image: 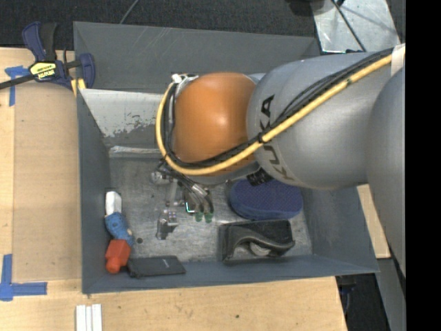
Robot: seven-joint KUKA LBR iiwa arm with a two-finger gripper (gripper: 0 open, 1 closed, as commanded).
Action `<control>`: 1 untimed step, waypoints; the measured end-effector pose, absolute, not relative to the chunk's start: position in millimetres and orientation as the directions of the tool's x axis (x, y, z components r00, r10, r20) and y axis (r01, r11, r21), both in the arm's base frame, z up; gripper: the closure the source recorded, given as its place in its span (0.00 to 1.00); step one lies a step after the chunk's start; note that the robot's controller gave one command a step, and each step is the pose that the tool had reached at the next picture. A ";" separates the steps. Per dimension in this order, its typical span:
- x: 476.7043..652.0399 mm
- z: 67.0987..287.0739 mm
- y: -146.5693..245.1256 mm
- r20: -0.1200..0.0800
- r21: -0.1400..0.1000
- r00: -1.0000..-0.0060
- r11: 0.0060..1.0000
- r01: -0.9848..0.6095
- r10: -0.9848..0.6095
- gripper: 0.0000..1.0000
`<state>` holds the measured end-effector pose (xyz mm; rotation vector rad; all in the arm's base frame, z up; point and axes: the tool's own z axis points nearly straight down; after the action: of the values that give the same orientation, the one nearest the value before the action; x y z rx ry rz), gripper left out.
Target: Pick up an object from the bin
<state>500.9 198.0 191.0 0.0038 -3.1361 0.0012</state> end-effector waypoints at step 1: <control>557.0 115.5 135.8 0.002 -0.003 -0.984 0.984 -0.176 -0.176 0.00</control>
Offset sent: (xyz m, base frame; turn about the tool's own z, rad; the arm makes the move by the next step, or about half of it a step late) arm 0.0557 -0.0590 -0.0737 -0.1783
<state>557.0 135.8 115.5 0.2775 -3.1273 0.0044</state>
